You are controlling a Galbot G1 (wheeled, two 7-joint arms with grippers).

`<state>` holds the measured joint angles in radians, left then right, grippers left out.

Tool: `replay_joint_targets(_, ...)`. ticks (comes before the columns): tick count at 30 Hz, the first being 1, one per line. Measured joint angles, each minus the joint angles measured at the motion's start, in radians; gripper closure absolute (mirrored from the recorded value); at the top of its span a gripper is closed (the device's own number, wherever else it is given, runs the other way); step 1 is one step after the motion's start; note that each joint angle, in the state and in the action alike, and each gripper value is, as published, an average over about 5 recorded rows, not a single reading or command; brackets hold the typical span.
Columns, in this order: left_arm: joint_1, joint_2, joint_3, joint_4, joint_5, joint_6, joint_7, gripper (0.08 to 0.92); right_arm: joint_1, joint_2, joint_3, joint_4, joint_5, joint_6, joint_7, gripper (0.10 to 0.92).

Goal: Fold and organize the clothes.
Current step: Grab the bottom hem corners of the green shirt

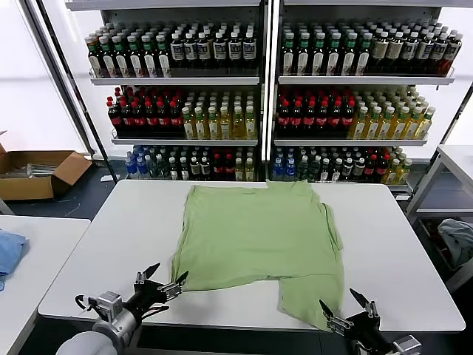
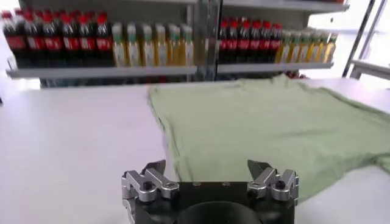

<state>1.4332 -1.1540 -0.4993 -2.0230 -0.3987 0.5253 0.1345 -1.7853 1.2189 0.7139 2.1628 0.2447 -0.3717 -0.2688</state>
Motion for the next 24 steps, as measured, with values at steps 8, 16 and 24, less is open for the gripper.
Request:
replay_joint_targets(8,-0.022,-0.011,0.044,0.051,-0.002,0.023,-0.019,0.198,-0.016,0.004,-0.016,-0.01,-0.02,-0.003,-0.007,0.523)
replay_joint_targets(16,-0.012,-0.007,0.063,0.065,0.009,0.029,-0.037,0.412,-0.036,0.005,-0.022,-0.009,-0.021,0.01,-0.012,0.757)
replay_joint_targets(24,0.021,-0.002,0.073,0.055,0.014,0.03,-0.045,0.646,-0.024,0.014,-0.025,-0.032,0.017,0.051,-0.031,0.918)
